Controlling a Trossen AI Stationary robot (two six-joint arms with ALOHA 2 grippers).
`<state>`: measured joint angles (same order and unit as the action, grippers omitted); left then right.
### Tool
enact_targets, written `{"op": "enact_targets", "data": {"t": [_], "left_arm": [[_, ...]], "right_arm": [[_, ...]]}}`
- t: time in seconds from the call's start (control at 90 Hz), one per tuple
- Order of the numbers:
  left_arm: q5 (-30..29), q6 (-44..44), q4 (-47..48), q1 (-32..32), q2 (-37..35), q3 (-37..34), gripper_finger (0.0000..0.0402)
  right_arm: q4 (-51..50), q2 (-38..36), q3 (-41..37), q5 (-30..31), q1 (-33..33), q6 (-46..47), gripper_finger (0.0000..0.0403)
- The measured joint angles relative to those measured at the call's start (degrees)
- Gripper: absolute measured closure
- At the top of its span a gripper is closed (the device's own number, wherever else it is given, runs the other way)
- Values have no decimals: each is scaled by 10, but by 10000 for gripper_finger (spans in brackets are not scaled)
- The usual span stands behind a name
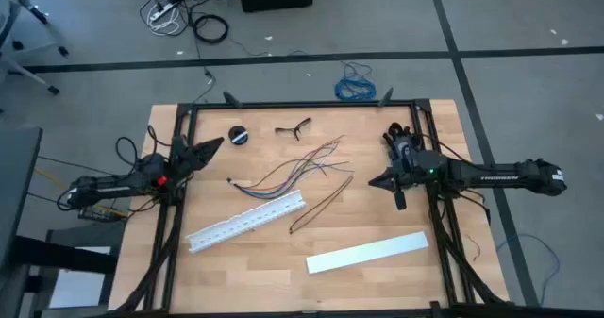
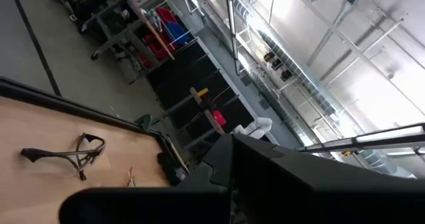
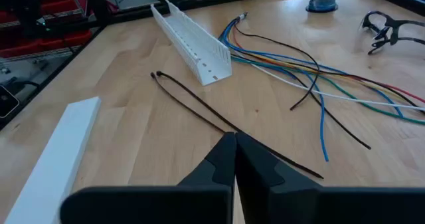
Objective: Ziptie cables
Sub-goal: Insert the black zip tie into the locking head
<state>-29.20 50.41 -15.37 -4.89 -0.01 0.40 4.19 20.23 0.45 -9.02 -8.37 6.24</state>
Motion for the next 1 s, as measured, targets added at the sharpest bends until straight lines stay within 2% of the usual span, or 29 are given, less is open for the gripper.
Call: {"op": "enact_targets", "data": {"t": [0.1, 0.256, 0.322, 0.478, 0.6, 0.756, 0.867, 1.0], "left_arm": [[-8, -82, 10, 0, 0, 0, 401], [-9, -306, 49, 0, 0, 0, 401], [-9, -370, 58, 0, 0, 0, 401], [-9, -397, 62, 0, 0, 0, 401], [-3, -371, 55, 0, 0, 0, 401], [-15, -414, 41, -1, 0, 0, 401], [-15, -445, 24, -1, 0, 0, 401], [-17, -529, 33, -1, 1, 0, 401]], "right_arm": [[0, 0, 0, 0, 0, 0, 396], [0, 0, 0, 0, 0, 0, 396], [10, 0, 0, 7, 0, -8, 396], [72, 0, 0, 54, 0, -11, 396], [143, 0, 2, 148, 0, 40, 396], [219, 2, 12, 273, -2, 57, 396], [261, 7, 13, 258, -15, 44, 396], [283, 20, 14, 251, -35, 42, 396]]}}
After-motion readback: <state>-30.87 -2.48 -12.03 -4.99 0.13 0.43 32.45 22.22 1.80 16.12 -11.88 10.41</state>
